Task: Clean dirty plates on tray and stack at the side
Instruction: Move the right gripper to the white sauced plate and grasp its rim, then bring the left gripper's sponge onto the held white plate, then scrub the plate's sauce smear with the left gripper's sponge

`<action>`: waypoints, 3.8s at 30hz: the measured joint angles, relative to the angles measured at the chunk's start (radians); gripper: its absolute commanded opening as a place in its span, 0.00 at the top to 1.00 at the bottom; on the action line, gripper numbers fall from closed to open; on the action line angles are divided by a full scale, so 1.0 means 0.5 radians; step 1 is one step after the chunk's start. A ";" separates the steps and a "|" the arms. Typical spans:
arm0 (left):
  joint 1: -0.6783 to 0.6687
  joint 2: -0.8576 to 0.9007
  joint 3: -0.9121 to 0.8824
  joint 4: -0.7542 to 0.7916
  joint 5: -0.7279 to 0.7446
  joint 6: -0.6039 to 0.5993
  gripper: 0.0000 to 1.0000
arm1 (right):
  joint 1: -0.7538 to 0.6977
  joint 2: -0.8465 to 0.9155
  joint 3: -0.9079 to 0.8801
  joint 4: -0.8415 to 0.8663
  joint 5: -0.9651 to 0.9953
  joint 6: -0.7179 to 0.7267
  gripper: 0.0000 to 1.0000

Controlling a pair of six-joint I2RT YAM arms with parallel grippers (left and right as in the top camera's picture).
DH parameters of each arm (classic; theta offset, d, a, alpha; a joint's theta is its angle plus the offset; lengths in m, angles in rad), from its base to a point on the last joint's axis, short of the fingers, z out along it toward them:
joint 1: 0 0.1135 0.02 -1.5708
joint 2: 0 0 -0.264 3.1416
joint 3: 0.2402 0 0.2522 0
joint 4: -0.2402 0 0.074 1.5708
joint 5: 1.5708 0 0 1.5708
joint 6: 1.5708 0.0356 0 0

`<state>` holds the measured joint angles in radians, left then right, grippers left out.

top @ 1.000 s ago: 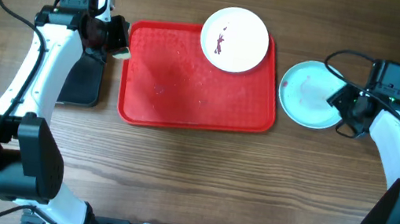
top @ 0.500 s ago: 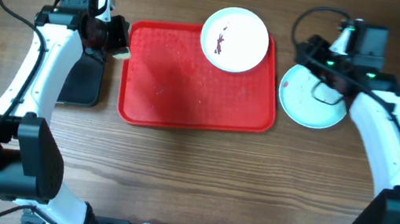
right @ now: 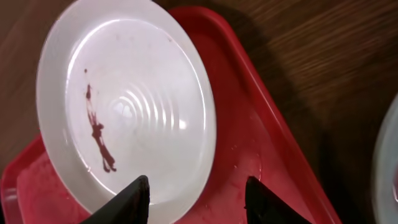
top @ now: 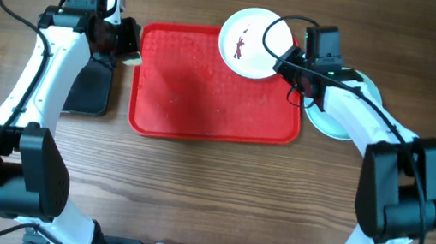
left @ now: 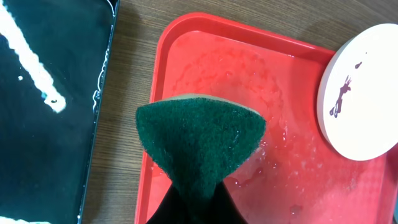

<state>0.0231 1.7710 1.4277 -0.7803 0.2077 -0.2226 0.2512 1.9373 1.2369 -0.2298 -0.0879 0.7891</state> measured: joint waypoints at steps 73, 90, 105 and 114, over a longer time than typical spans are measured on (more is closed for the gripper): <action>-0.133 0.066 -0.019 0.014 -0.001 -0.016 0.96 | 0.396 0.314 0.311 -0.565 -0.189 -0.330 0.95; -0.463 0.529 -0.030 0.169 -0.159 0.027 0.96 | 0.521 0.313 0.311 -0.577 -0.253 -0.195 0.96; -0.587 0.492 -0.231 0.211 -0.046 0.346 0.96 | 0.521 0.313 0.310 -0.565 -0.250 -0.202 0.96; -0.699 0.468 -0.320 0.237 0.246 0.688 0.96 | 0.521 0.313 0.310 -0.564 -0.250 -0.203 0.96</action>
<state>-0.3264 2.0048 1.2678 -0.6621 0.3309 0.1215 0.5117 2.0937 1.3918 -0.5117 -0.2131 0.6876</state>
